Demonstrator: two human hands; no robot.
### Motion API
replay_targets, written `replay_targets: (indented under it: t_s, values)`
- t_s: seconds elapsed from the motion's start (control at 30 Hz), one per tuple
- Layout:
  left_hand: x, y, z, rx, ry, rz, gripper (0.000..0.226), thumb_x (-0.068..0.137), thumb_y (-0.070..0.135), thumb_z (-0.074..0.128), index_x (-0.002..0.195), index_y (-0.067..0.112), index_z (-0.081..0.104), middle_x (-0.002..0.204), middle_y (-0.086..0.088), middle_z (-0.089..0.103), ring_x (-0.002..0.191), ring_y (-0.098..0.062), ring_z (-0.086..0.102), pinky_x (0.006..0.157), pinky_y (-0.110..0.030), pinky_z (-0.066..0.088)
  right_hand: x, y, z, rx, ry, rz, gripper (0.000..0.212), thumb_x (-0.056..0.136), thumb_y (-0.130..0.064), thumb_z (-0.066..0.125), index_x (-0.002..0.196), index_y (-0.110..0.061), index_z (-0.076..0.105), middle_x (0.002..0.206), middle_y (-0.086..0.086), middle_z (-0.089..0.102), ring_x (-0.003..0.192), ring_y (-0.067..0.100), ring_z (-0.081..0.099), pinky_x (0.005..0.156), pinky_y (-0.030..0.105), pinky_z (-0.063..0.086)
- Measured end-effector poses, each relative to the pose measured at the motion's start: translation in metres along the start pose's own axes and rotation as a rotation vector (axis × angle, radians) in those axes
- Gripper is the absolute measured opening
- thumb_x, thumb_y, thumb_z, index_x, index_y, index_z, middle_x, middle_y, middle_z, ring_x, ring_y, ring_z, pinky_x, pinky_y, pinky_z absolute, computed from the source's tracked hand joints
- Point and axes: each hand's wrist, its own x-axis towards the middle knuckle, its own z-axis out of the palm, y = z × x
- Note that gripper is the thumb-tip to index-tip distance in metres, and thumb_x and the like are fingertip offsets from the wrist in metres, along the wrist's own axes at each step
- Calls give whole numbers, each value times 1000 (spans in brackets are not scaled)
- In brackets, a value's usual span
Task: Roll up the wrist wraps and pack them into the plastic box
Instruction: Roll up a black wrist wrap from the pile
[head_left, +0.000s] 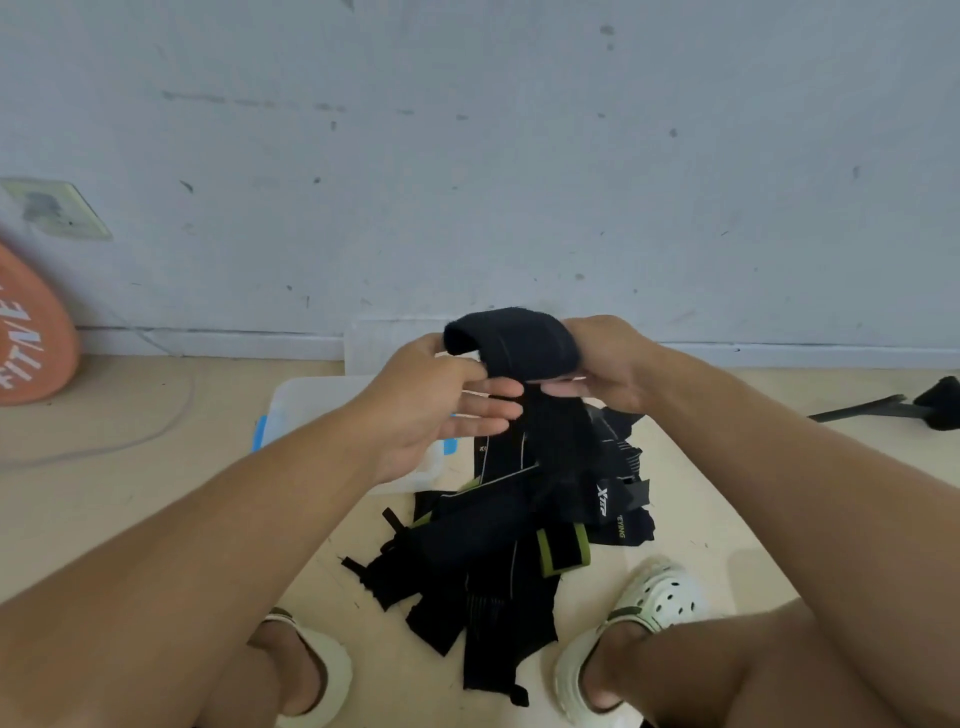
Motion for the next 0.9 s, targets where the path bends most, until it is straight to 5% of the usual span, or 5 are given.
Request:
replay_targets:
  t_s: [0.3,0.47,0.63,0.73,0.9]
  values:
    - [8,-12,-3,223,73,56,29,103,4,50,127,15,62,72,-2,77,63,-13,70,65,-27,62,-14,-6,-3,-92,-110,-89,55,103,-54,51,113,-5,73,103,8,74,91,22,67,92,40,55]
    - [13,-16,-6,315,157,86,24,101,12,51,113,11,72,84,-3,69,68,-12,62,65,-24,56,-26,-9,2,53,-242,-222,23,91,-14,72,114,-13,71,102,3,75,92,17,72,81,28,59]
    - [12,-10,-7,132,232,133,28,95,25,54,97,22,81,102,0,80,103,-25,72,99,-43,56,-35,-13,4,119,-178,-353,39,84,10,73,110,-20,72,107,2,63,78,12,72,77,21,58]
    - [9,-4,-4,-65,152,127,29,105,32,52,105,23,79,102,0,80,95,-22,74,87,-41,59,-36,-11,3,74,-140,-398,45,81,11,77,110,-23,73,117,7,60,76,14,68,83,26,58]
    - [10,-10,-4,107,91,205,22,106,25,58,123,28,72,110,4,78,100,-17,75,83,-43,64,-41,-12,6,17,-33,-477,47,77,16,78,104,-21,71,103,1,61,65,5,66,77,21,58]
